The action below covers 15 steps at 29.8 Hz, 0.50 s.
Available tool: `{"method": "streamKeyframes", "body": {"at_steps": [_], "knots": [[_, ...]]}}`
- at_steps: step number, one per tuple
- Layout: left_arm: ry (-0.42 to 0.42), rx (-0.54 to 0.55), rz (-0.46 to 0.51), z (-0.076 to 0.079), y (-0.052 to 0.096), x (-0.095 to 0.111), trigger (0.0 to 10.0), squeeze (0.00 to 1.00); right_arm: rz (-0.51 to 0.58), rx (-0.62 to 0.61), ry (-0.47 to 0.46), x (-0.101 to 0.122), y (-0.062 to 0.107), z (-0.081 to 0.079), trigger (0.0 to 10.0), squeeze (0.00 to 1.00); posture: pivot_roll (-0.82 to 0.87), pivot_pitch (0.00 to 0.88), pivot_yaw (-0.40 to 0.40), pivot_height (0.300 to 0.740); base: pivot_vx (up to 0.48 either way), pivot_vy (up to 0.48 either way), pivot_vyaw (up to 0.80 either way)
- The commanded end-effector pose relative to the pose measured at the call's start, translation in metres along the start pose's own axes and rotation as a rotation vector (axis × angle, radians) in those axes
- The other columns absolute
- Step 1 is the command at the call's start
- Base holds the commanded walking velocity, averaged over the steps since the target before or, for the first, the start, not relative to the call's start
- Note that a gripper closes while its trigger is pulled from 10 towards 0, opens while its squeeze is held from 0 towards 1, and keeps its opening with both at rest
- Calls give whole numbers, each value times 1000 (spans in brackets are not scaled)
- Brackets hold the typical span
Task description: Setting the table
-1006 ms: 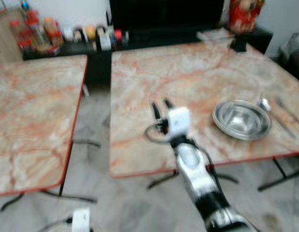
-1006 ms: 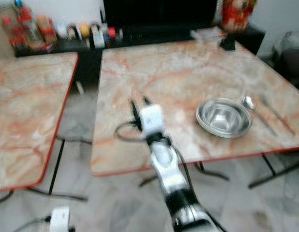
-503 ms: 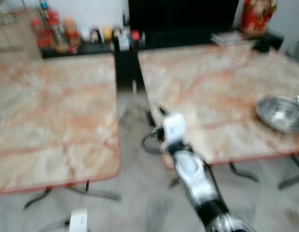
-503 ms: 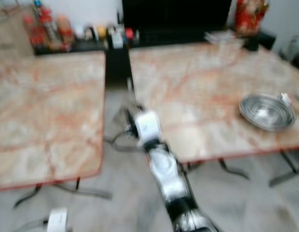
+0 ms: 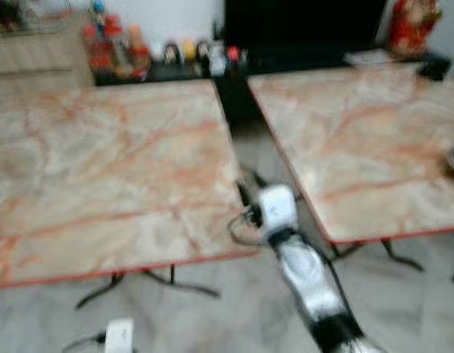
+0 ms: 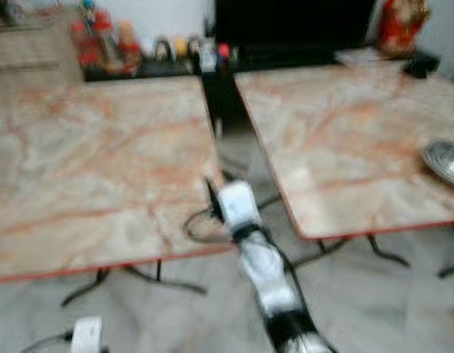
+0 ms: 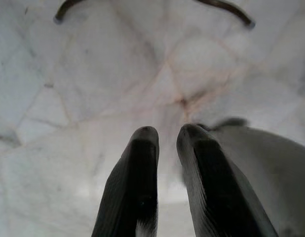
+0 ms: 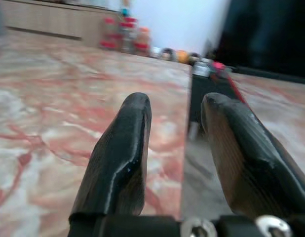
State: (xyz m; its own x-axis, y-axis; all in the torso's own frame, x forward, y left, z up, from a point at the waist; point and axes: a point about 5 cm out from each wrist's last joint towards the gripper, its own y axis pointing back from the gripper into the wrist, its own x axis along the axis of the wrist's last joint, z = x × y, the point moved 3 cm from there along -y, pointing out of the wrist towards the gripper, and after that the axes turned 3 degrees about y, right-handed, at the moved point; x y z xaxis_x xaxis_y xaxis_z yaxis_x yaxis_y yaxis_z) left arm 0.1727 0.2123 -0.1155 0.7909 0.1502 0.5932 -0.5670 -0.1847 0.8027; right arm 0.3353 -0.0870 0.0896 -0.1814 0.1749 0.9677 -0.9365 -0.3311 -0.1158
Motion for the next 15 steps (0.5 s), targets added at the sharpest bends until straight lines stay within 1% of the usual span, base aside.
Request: {"method": "streamKeyframes", "body": {"at_steps": [1, 2, 4, 6, 7, 9, 10, 11, 12, 13, 14, 15], "knots": [[10, 28, 19, -10, -1, 6, 10000, 0, 8, -12, 4, 2, 2, 1, 10000, 0, 4, 0, -16, 740, 0, 480, 0], [14, 30, 18, -10, 0, 5, 10000, 0, -18, -37, 23, -6, 9, 8, 10000, 0, 3, 0, -17, 740, 0, 480, 0], [16, 32, 17, -10, 0, 4, 10000, 0, -32, -52, 41, -10, 14, 13, 10000, 0, 3, 0, -20, 740, 0, 480, 0], [20, 36, 16, -12, 0, 3, 10000, 0, -74, -120, 66, -22, 31, 27, 10000, 0, -1, 0, -21, 740, 0, 480, 0], [20, 36, 16, -12, 0, 3, 10000, 0, -74, -120, 66, -22, 31, 27, 10000, 0, -1, 0, -21, 740, 0, 480, 0], [25, 42, 15, -13, 0, 2, 10000, 0, -123, -205, 97, -36, 58, 45, 10000, 0, -5, 0, -19, 740, 0, 480, 0], [25, 42, 15, -13, 0, 2, 10000, 0, -123, -205, 97, -36, 58, 45, 10000, 0, -5, 0, -19, 740, 0, 480, 0], [27, 44, 14, -14, 1, 1, 10000, 0, -143, -240, 111, -41, 70, 52, 10000, 0, -9, 0, -18, 740, 0, 480, 0], [27, 44, 13, -14, 1, 0, 10000, 0, -152, -257, 118, -43, 77, 56, 10000, 0, -11, 0, -16, 740, 0, 480, 0], [27, 44, 13, -14, 1, 0, 10000, 0, -152, -257, 118, -43, 77, 56, 10000, 0, -11, 0, -16, 740, 0, 480, 0], [26, 46, 10, -14, 1, -2, 10000, 0, -192, -318, 142, -50, 95, 66, 10000, 0, -16, 0, -11, 740, 0, 480, 0], [25, 46, 8, -15, 2, -2, 10000, 0, -209, -341, 147, -53, 103, 69, 10000, 0, -19, 0, -10, 740, 0, 480, 0]]}}
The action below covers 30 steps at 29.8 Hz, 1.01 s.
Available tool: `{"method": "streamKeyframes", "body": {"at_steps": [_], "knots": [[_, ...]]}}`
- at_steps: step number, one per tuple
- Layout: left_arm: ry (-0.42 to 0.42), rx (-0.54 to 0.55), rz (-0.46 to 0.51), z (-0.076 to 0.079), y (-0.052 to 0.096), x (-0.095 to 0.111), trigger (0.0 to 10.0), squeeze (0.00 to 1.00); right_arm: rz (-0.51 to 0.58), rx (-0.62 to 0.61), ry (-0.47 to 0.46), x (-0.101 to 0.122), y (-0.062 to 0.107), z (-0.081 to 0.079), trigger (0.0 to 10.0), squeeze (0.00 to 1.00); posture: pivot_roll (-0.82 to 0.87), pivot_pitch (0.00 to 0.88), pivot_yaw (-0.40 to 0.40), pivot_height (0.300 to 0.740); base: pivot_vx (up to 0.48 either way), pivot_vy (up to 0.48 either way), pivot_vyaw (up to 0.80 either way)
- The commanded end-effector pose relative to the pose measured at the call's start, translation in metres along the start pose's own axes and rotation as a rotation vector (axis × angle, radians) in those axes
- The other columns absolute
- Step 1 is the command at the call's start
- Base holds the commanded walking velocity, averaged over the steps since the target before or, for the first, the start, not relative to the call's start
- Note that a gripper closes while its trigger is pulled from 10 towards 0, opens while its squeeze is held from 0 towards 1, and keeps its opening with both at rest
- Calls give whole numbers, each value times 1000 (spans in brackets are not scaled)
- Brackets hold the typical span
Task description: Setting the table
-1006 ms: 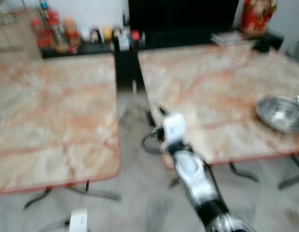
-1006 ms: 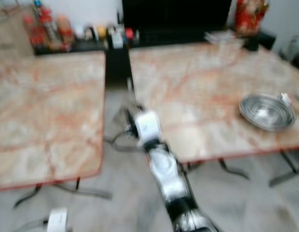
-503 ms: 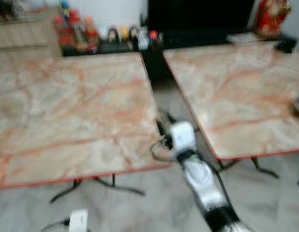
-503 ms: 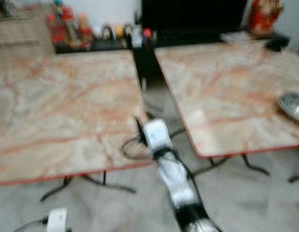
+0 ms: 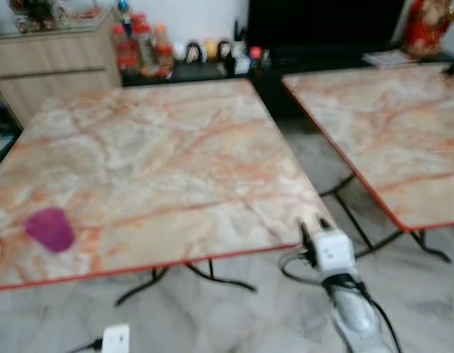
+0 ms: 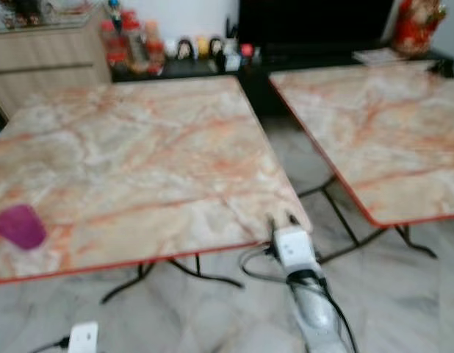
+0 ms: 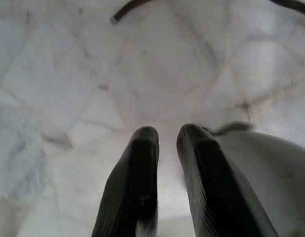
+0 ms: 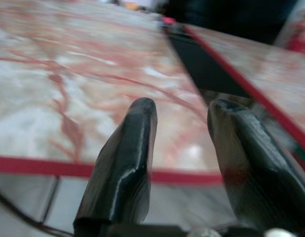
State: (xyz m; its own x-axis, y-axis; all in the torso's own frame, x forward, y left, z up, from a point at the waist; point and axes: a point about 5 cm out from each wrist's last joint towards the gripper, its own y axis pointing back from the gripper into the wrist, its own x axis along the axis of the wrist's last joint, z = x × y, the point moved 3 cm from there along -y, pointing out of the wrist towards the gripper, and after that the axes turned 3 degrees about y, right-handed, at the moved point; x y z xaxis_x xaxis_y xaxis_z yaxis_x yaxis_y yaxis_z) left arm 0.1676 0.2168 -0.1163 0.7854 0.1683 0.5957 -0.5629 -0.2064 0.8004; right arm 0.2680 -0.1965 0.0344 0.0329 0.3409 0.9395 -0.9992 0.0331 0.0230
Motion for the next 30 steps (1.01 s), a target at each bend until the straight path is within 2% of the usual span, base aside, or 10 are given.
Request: {"method": "streamKeyframes", "body": {"at_steps": [1, 6, 10, 14, 18, 22, 24, 30], "knots": [[5, 24, 6, -10, 0, 1, 10000, 0, 10, -42, 10, 3, 3, 4, 10000, 0, -21, 0, -7, 740, 0, 480, 0], [-3, 25, 8, -12, 0, 2, 10000, 0, -102, -104, -10, -24, 20, 13, 10000, 0, -22, 0, 3, 740, 0, 480, 0], [-4, 26, 12, -12, 0, 4, 10000, 0, -147, -123, -30, -33, 24, 13, 10000, 0, -20, 0, 5, 740, 0, 480, 0], [-9, 31, 22, -14, -1, 7, 10000, 0, -330, -106, -88, -68, 31, 1, 10000, 0, -8, 0, 15, 740, 0, 418, 0], [-28, 24, 35, -12, -1, 10, 10000, 0, -513, -78, -152, -95, 35, -9, 10000, 0, 0, 0, 21, 740, 0, 0, 0], [-30, 16, 45, -10, -2, 14, 10000, 0, -610, -65, -172, -108, 38, -13, 10000, 0, 10, 0, 23, 740, 0, 0, 0], [-35, -1, 80, -5, -3, 22, 10000, 0, -683, -53, -216, -116, 42, -17, 10000, 0, 12, 0, 22, 740, 0, 0, 0], [-51, -33, 168, 3, -5, 47, 10000, 0, -803, 12, -226, -129, 56, -30, 10000, 0, 27, 0, 27, 740, 0, 0, 0]]}}
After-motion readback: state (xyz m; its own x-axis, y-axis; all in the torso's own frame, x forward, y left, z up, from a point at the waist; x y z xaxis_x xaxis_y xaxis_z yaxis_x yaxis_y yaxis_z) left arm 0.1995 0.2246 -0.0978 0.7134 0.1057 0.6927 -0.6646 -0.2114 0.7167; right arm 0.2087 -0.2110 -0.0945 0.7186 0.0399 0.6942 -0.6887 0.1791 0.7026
